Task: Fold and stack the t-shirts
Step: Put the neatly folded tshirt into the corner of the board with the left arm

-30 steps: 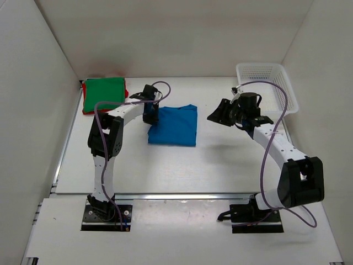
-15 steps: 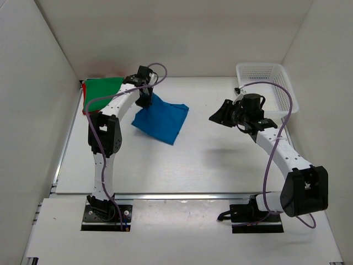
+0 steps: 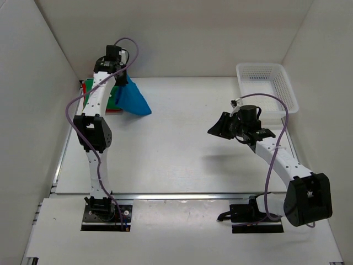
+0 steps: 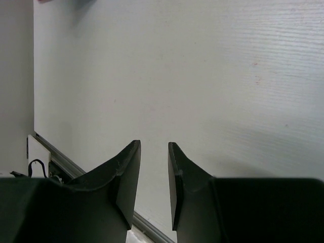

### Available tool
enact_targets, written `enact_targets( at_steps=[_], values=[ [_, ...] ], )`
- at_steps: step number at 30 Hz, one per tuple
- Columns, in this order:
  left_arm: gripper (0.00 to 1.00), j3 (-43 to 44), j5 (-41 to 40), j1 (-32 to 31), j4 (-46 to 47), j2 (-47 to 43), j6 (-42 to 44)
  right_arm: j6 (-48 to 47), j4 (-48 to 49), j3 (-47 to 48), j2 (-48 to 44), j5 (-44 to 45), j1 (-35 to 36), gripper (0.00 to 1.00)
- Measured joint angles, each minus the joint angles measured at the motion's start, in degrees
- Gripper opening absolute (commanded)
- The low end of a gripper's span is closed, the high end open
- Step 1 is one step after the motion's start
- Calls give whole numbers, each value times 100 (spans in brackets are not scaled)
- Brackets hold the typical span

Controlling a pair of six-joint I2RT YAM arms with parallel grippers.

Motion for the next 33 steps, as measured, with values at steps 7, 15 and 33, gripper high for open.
enact_targets(
  at_steps=[7,15,33],
  values=[
    [0,348,103,376,61,39,31,87,26,-391,-326,-7,129,24],
    [0,444,448,599,518,39,-13,149,15,-584,-337,-31,168,23],
    [0,514,957,1731,955,186,-87,140,-81,-498,389,-83,455,22]
  ],
)
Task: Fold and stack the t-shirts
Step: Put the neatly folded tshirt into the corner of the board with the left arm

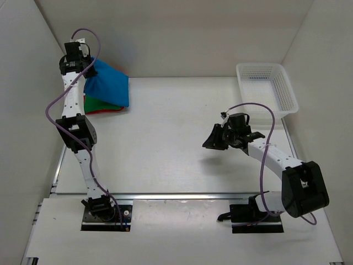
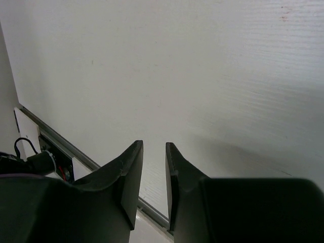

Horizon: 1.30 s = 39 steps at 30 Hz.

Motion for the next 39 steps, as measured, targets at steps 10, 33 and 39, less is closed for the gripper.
enact_targets(
  at_steps=[10,33,39],
  values=[
    [2,90,68,520,129,463,-181,-46,-15,334,442,-79,127,24],
    [99,-4929,911,-1180,-168,-3307,-601,-466,-592,-28,-354,166,-348,27],
    [99,-6861,804,-1388,-319,-4940,-402,-560,-562,-422,-914,175,-588,27]
  ],
)
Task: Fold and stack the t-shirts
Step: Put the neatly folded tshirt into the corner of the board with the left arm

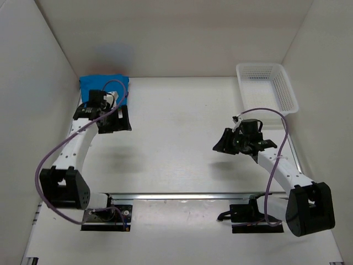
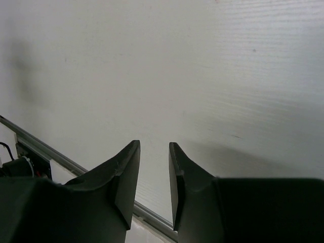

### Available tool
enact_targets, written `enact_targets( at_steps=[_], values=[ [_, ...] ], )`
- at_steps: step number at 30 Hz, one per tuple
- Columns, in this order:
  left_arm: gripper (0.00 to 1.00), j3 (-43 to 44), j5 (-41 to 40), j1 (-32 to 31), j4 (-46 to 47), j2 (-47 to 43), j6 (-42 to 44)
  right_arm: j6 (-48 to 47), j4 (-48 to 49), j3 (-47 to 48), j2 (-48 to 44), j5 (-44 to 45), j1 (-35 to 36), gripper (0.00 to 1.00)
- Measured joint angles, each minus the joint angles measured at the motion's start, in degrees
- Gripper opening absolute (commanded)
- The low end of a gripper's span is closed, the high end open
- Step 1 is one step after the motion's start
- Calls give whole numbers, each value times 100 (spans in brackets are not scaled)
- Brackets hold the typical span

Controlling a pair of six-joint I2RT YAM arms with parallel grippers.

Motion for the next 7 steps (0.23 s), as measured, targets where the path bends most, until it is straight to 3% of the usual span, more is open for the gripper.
enact_targets(
  at_steps=[7],
  values=[
    [98,-745,17,-184,317,-1283,-164,52,90,-422,-155,-74,46,26]
  ],
)
